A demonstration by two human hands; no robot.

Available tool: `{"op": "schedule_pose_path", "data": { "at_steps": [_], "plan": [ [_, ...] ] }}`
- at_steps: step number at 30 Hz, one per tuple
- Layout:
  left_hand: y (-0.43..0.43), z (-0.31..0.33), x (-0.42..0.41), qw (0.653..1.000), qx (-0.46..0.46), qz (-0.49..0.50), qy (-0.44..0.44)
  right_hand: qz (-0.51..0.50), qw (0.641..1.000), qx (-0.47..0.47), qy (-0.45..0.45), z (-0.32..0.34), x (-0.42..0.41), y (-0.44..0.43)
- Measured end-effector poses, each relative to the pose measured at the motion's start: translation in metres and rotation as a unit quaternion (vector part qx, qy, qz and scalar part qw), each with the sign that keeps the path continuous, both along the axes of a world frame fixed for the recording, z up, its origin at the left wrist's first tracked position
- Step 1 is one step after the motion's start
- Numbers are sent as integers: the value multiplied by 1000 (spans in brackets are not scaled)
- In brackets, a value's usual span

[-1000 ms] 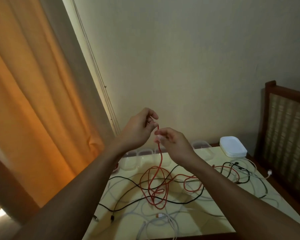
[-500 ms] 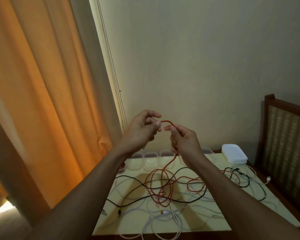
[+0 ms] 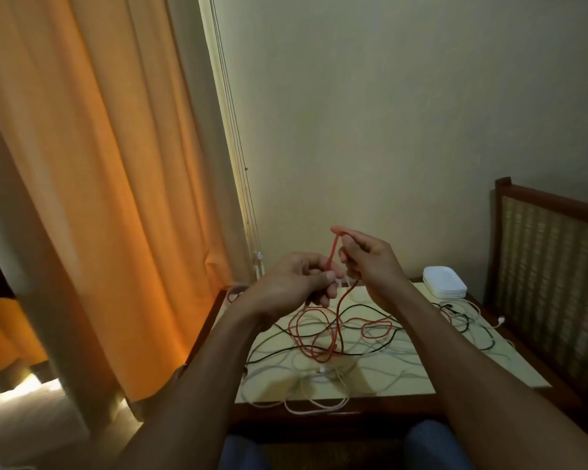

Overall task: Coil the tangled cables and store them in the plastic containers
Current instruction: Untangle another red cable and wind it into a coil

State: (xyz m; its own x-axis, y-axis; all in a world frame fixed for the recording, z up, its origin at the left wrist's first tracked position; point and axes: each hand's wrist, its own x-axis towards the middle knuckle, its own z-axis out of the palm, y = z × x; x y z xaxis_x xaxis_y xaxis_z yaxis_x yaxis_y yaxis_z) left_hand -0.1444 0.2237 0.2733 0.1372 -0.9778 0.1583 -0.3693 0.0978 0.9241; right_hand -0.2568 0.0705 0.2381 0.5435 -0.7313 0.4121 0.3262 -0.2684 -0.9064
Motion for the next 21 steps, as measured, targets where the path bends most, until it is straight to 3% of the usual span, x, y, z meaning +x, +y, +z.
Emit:
{"op": "schedule_pose_path", "data": {
  "at_steps": [4,7,10,17,21],
  "plan": [
    [21,-11,-19,989,-68,-30,127,-31,998,-18,54,-29,-8,16],
    [26,-9,-25,952,-133,-55,269,-13,993,-63,103,-38,-11,39],
    [27,-4,-34,920,-191,-65,337,1,983,-129,133,-37,-13,67],
    [37,11,-31,911,-292,-34,290,-45,973,-184,128,-43,-38,109],
    [45,13,-26,944,-300,13,135,-93,975,-179,93,-52,-59,134]
  ]
}}
